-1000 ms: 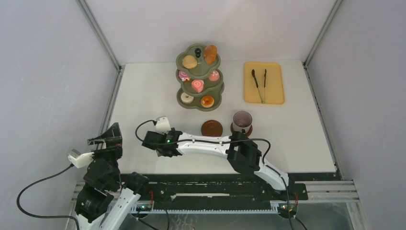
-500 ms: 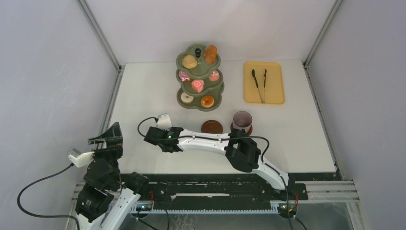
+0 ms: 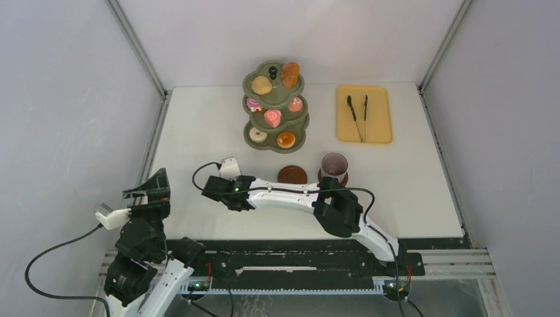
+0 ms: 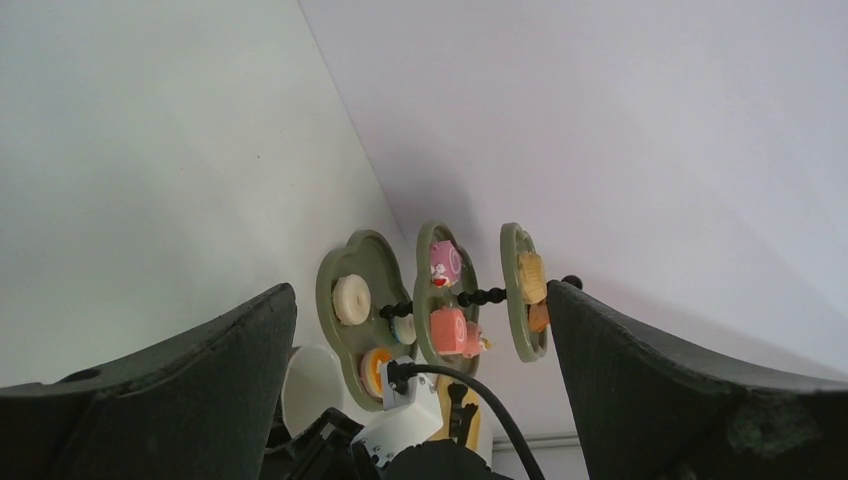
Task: Serve the afternoon tea
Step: Pick up the cup at the center of the board, then place the cup on the coaster.
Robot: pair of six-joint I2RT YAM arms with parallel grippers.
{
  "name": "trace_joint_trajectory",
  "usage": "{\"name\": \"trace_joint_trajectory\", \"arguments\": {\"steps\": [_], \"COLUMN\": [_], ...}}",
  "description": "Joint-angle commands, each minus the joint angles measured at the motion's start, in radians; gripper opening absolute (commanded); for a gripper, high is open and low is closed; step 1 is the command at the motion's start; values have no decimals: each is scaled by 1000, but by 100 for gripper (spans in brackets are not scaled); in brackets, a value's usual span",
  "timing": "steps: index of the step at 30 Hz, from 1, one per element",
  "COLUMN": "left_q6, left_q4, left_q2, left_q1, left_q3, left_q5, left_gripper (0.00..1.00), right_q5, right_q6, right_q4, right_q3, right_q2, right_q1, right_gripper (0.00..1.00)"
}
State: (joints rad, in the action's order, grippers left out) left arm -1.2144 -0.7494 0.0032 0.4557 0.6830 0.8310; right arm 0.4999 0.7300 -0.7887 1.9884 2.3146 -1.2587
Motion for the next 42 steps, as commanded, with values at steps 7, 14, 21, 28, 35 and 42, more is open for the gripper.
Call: {"name": "trace_joint_trajectory", "arguments": {"steps": [7,14,21,28,35,42], "left_q6": [44,67,72,75,75,77], "left_q4": [68,109,152,186,200,200], "left_q2": [-30,3,42,80,96,94], "left_q1": [-5,-3,-4,-4,-3,-4], "left_q3": [-28,-55,-75,-84,-88,-92], "left_q5": [-82,-123,-155,-178,-187,-183], "left_gripper": [100,100,100,100,100,100], "right_q5": [121,157,167,139,117,71], "right_q6": [-20,-9,16,30,35,39], "right_q4": [-23,-15,-22,0,17,65], "right_q3": [-185,-336,-455,-547,-576,-610], "right_q2": [-287,-432,-532,-578,-572,-571], "right_q1": [32,73,135,188,213,235], "right_gripper": [0,0,0,0,0,0]}}
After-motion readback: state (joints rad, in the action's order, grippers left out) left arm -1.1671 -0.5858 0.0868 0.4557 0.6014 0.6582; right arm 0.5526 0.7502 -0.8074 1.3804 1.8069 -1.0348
